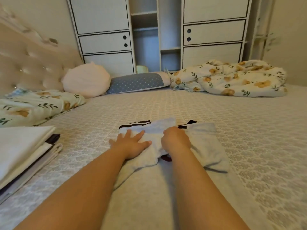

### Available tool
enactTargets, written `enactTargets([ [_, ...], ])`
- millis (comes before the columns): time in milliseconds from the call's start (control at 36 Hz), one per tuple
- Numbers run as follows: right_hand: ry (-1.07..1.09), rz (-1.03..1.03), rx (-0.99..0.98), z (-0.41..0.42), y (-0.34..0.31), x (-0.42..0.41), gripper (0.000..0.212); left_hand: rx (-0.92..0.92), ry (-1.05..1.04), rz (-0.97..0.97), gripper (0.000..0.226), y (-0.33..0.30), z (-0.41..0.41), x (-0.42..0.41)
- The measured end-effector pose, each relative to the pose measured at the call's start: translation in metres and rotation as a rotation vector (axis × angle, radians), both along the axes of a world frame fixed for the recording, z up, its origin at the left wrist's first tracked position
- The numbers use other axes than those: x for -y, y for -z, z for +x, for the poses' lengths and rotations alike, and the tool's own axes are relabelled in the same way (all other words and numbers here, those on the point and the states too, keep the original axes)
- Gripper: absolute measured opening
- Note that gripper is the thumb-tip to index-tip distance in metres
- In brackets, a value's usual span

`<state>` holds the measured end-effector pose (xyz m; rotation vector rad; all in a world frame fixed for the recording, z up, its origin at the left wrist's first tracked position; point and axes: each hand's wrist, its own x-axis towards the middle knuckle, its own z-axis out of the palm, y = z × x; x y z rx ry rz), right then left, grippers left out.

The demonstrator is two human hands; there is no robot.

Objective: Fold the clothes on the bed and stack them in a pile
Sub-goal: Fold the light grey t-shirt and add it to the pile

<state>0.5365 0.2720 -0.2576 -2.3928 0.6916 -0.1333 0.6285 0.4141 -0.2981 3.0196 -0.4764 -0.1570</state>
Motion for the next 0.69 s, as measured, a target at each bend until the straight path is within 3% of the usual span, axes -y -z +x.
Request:
enactTargets([
  [139,-0.091,-0.113,-0.092,-0.003,0.001,0.004,0.04,0.025,-0.021,-0.002,0.077,0.0,0.006,0.011],
  [250,-0.249,-0.197,-0.092,-0.005,-0.001,0.007,0.05,0.148,0.237,0.006,0.061,0.001,-0.01,0.011],
  [361,-0.37,-0.165,0.052,-0.004,-0.009,0.005,0.068,0.009,0.423,-0.009,0.055,-0.007,-0.057,0.019],
  [417,-0.408,-0.113,0.134,-0.003,-0.01,0.0,0.07,0.013,0.462,-0.075,0.052,-0.014,-0.081,0.014],
  [472,-0.433,-0.077,0.189,-0.001,-0.01,-0.005,0.068,-0.103,0.516,-0.163,0.044,-0.028,-0.098,0.001],
  [556,-0.525,-0.032,0.195,0.004,-0.008,-0.021,0.058,-0.242,0.408,-0.289,0.032,-0.048,-0.11,-0.026],
  [639,-0.633,0.209,0.166,0.007,-0.001,-0.04,0.052,0.008,0.167,-0.324,0.029,-0.056,-0.104,-0.048],
  [694,-0.591,0.412,0.254,0.007,-0.001,-0.046,0.043,0.171,0.029,-0.297,0.031,-0.048,-0.094,-0.057],
])
